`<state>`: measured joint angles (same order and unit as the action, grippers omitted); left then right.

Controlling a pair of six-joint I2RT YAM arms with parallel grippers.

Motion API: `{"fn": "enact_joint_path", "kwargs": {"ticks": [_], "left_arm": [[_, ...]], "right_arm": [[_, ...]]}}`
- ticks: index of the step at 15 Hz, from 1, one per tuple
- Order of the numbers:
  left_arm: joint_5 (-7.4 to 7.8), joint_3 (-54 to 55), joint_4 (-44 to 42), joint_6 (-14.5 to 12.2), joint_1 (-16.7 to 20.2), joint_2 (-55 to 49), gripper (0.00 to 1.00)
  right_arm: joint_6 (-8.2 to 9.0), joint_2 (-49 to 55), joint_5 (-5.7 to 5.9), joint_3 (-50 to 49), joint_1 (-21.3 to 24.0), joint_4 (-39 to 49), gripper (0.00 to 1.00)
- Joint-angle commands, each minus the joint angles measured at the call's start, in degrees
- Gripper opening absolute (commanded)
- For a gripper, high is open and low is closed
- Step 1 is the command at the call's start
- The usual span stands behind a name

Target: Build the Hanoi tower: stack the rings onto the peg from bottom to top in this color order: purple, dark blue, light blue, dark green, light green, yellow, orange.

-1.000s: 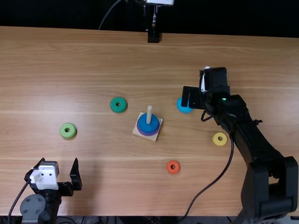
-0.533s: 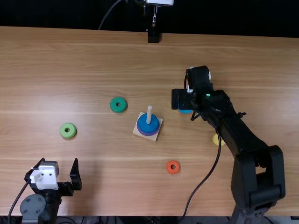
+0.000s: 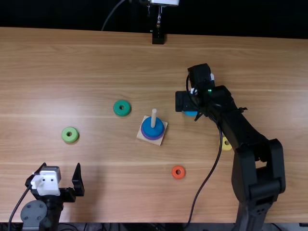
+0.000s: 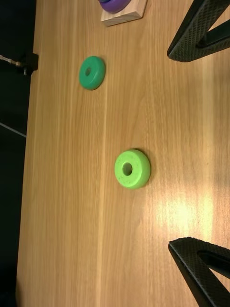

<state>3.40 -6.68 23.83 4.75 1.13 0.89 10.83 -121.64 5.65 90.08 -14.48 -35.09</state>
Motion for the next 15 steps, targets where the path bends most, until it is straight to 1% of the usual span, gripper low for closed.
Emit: {"fn": "enact_joint_path", "kwargs": {"ticks": [1,4,8,10,11,13,14,15], "left_arm": [[1.24,6.7,2.1,-0.3,0.0,-0.9,1.00],[1.24,6.7,2.1,-0.3,0.0,-0.9,1.00],[1.24,6.7,2.1,-0.3,0.0,-0.9,1.00],[1.24,6.7,2.1,-0.3,0.0,-0.9,1.00],[1.24,6.7,2.1,-0.3,0.0,-0.9,1.00],[1.24,6.7,2.1,-0.3,0.0,-0.9,1.00],[1.24,6.7,2.1,-0.3,0.0,-0.9,1.00],[1.24,6.7,2.1,-0.3,0.0,-0.9,1.00]], "right_arm": [[0.46,-2.5,1.21,1.9,0.0,-0.8,1.00],[0.56,-3.1,1.21,2.6,0.0,-4.9,1.00],[0.67,-3.2,1.21,2.6,0.0,-4.8,1.00],[0.67,-3.2,1.21,2.6,0.0,-4.3,0.88],[0.67,-3.2,1.10,2.6,-0.1,-4.3,0.67],[0.46,-3.2,1.10,2.5,-0.2,-4.0,0.28],[0.35,-3.1,1.10,2.4,-0.3,-4.0,0.04],[0.35,-3.1,1.10,2.4,-0.9,-4.0,0.00]]}}
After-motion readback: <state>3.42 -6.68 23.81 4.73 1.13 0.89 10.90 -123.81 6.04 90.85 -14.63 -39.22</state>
